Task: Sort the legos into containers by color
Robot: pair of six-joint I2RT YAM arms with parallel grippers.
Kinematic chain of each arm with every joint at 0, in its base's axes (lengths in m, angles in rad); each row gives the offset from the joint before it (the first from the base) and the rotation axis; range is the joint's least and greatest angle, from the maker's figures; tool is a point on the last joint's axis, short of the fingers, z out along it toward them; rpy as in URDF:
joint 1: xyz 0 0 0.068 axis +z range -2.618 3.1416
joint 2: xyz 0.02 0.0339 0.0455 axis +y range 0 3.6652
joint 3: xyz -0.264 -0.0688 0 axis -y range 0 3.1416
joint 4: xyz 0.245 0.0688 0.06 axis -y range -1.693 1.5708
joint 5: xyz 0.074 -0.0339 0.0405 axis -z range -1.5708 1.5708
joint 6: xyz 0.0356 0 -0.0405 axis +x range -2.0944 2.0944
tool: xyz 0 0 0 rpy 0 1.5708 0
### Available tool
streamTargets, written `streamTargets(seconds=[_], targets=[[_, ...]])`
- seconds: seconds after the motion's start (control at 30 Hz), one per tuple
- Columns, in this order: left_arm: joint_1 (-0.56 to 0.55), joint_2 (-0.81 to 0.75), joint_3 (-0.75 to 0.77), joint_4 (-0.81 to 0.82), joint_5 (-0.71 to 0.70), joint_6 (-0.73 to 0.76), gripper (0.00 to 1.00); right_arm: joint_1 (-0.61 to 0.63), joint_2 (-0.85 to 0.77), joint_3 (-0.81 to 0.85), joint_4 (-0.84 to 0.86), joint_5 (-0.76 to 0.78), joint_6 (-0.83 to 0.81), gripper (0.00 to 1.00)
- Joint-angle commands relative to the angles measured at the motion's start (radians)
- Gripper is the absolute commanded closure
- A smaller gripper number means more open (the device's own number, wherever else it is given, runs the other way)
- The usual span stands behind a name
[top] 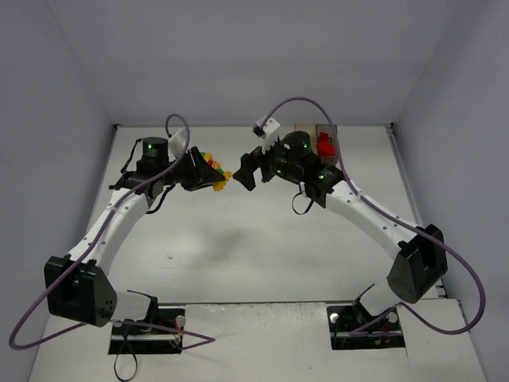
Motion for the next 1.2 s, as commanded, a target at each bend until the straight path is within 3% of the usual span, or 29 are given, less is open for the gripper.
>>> streamTargets(seconds=[0.0, 0.73, 0.83, 0.87, 0.9, 1.07, 1.17], targets=[[0.003, -0.016, 0.069, 0.071, 0.040, -0.038, 0.98, 0.034, -0.035, 0.014, 0.091, -0.044, -0.045, 0.00], [0.003, -0.004, 0.097, 0.093, 0.064, -0.066, 0.97, 0.099, 0.084, 0.117, 0.056, -0.074, -0.076, 0.00], [0.003, -0.004, 0.097, 0.097, 0.069, -0.066, 0.97, 0.102, 0.097, 0.126, 0.058, -0.066, -0.080, 0.07], [0.003, -0.004, 0.097, 0.097, 0.072, -0.066, 0.97, 0.102, 0.101, 0.129, 0.056, -0.064, -0.085, 0.18], [0.003, -0.004, 0.097, 0.097, 0.072, -0.067, 0.97, 0.100, 0.104, 0.129, 0.058, -0.064, -0.086, 0.18], [0.003, -0.005, 0.088, 0.096, 0.080, -0.063, 0.97, 0.105, 0.104, 0.129, 0.065, -0.069, -0.091, 0.45], [0.003, -0.007, 0.080, 0.096, 0.083, -0.063, 0.97, 0.103, 0.101, 0.129, 0.072, -0.067, -0.093, 0.44]])
